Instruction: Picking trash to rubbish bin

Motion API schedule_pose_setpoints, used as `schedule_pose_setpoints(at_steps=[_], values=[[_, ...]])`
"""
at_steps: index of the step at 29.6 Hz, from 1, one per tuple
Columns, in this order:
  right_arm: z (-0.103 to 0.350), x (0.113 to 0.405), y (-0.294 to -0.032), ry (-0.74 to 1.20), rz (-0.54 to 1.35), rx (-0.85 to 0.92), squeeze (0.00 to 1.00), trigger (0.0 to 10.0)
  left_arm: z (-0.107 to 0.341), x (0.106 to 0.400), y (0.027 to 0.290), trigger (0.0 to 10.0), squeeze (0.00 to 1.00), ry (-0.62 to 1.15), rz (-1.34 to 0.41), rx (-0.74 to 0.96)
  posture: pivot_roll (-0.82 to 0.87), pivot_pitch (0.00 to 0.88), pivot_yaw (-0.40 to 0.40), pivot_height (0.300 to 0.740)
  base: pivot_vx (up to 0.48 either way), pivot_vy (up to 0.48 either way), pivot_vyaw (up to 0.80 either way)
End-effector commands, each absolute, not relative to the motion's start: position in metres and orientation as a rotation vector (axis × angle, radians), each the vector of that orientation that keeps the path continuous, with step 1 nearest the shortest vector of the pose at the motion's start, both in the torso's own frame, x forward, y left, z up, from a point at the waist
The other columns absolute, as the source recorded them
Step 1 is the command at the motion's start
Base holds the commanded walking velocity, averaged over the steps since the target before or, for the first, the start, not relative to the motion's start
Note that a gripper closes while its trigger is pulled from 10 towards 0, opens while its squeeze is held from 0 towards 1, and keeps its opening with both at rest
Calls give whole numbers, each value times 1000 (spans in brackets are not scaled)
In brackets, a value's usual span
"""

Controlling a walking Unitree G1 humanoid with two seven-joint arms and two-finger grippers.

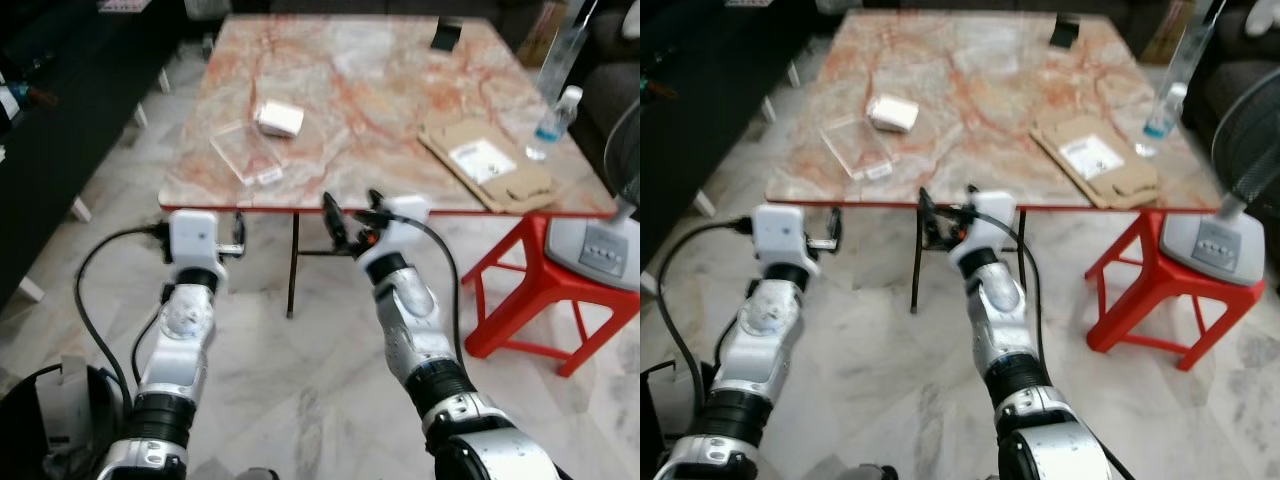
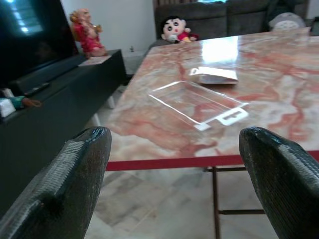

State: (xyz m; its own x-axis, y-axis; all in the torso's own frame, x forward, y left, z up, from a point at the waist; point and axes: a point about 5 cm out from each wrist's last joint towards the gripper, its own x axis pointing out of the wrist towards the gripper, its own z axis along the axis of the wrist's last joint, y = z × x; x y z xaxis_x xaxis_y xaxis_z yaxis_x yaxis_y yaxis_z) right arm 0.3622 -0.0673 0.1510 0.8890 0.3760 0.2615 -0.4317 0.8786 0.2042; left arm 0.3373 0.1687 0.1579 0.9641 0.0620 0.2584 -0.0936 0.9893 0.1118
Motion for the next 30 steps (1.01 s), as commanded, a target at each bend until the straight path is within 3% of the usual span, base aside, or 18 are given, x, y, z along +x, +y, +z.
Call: schedule_pose_setpoints(at_steps=[1, 17, 22, 30], values=[[150, 363, -71, -214, 409, 263, 0, 10000, 157, 337, 161, 10000, 0, -251, 61, 110, 137, 147, -14, 740, 274, 0, 0], [148, 362, -72, -214, 399, 241, 0, 10000, 158, 338, 165, 10000, 0, -246, 62, 128, 143, 148, -5, 740, 272, 0, 0], [148, 361, -68, -215, 417, 225, 0, 10000, 157, 339, 166, 10000, 0, -235, 76, 134, 144, 149, -5, 740, 295, 0, 675], [147, 361, -69, -209, 413, 236, 0, 10000, 156, 338, 167, 10000, 0, -233, 85, 134, 142, 148, -6, 740, 324, 0, 0]])
